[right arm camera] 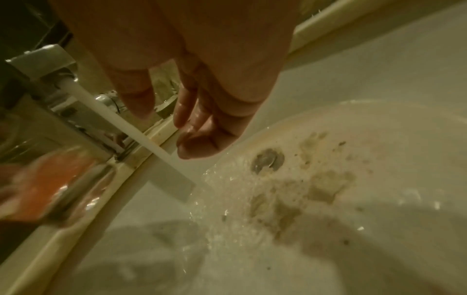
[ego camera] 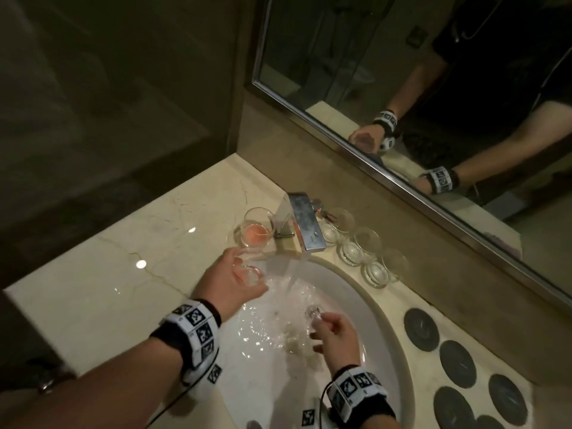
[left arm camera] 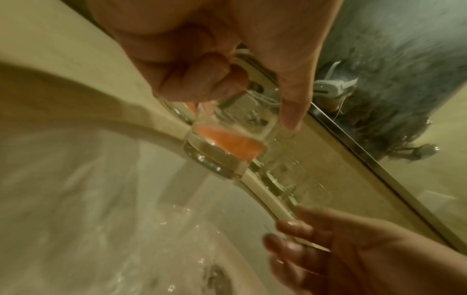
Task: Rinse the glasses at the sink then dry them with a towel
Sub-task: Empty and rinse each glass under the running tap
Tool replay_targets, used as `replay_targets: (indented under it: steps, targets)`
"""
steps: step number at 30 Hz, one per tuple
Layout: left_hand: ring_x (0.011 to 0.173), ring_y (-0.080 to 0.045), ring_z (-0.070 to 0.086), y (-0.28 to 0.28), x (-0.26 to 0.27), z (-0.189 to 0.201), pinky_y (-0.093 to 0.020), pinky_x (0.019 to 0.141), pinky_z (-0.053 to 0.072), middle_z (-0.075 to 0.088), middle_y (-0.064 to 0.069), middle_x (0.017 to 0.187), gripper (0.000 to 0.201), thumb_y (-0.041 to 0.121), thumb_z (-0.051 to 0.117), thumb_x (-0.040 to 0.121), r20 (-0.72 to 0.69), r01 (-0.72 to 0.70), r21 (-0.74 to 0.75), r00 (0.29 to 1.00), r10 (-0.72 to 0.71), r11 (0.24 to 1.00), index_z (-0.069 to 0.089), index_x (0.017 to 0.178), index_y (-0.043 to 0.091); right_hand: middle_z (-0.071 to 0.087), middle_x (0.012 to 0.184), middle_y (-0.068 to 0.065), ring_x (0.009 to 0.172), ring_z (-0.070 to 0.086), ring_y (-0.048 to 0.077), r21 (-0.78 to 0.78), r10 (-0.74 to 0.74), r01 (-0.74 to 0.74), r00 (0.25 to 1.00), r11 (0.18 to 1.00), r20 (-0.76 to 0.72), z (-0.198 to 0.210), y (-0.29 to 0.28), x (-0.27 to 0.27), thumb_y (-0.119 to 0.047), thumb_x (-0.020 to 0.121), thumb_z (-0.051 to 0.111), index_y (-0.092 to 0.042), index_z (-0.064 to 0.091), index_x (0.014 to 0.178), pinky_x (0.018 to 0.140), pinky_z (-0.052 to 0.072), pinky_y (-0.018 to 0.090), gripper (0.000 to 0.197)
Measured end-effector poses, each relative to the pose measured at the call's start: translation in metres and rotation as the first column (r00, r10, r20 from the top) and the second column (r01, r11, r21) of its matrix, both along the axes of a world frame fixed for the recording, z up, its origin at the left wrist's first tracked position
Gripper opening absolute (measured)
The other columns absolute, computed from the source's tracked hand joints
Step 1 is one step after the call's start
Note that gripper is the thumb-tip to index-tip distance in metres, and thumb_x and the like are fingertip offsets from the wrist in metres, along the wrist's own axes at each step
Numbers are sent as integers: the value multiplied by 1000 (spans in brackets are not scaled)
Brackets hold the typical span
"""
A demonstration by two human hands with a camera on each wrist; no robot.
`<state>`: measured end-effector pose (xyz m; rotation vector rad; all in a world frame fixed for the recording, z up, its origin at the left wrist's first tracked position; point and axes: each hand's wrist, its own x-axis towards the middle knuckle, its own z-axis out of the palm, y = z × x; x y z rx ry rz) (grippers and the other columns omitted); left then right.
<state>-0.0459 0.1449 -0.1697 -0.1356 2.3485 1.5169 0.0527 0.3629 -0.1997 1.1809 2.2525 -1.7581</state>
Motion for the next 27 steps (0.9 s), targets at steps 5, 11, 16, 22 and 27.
replay_targets:
  steps: [5, 11, 16, 22, 27]
  targets:
    - [98, -7, 62, 56, -2, -13, -38, 90, 53, 61, 16, 109, 78, 54, 87, 49, 131, 40, 169, 989, -62, 985, 52, 117, 39, 66, 111, 11, 92, 65, 28, -399, -144, 129, 990, 908, -7, -10, -14, -19, -24, 94, 57, -11, 57, 112, 62, 53, 34, 22]
    - [104, -12, 60, 100, -26, -27, -35, 95, 49, 62, 10, 115, 84, 56, 86, 55, 235, 12, 259, 969, -76, 966, 51, 127, 29, 54, 132, 10, 107, 62, 33, -769, -288, 218, 957, 601, 46, -29, 4, -44, -41, 93, 53, -12, 53, 132, 66, 57, 39, 48]
    - [73, -8, 56, 107, -31, -36, -23, 63, 46, 64, 5, 106, 65, 50, 82, 68, 306, 16, 297, 946, -111, 955, 49, 119, 27, 59, 122, 18, 87, 65, 27, -848, -348, 181, 937, 498, -4, -39, 14, -56, -33, 84, 60, -4, 48, 135, 61, 57, 34, 60]
    - [51, -11, 50, 104, -32, -50, -25, 50, 41, 62, -4, 73, 64, 46, 81, 71, 392, 72, 345, 895, -214, 936, 44, 120, 27, 59, 93, 13, 62, 58, 18, -833, -374, 206, 928, 514, -1, -58, 17, -57, -49, 89, 54, -7, 48, 134, 49, 51, 26, 62]
    - [49, -11, 50, 106, -31, -56, -23, 48, 41, 62, -2, 65, 66, 52, 84, 64, 369, 72, 368, 904, -216, 927, 49, 116, 31, 62, 94, 17, 70, 60, 23, -832, -277, 184, 960, 524, 38, -56, 17, -60, -56, 92, 42, -4, 57, 126, 53, 53, 29, 63]
